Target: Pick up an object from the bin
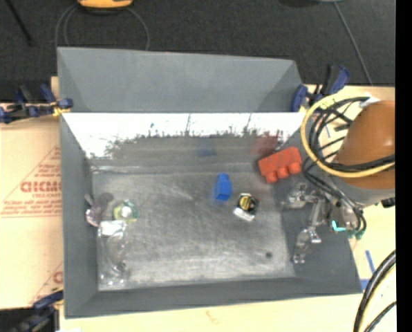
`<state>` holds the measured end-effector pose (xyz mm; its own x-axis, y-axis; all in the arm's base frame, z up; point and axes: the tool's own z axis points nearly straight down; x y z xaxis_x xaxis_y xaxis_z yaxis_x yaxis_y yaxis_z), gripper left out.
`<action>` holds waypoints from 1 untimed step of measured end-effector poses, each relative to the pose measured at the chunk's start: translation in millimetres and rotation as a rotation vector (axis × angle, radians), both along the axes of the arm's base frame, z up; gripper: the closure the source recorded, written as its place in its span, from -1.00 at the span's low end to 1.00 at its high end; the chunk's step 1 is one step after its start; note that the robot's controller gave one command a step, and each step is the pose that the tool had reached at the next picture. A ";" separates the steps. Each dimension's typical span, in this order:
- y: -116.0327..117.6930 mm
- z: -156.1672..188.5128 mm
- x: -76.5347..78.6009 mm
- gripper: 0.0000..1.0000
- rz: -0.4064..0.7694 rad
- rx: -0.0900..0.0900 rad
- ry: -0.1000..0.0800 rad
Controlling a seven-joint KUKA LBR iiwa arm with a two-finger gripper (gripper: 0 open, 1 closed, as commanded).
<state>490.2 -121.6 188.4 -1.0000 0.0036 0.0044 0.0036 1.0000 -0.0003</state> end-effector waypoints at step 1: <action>11.1 -110.4 59.0 -1.00 0.244 -0.003 -0.016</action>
Offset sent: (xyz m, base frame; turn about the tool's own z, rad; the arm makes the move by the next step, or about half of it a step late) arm 0.0547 0.0129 -0.1135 -0.2461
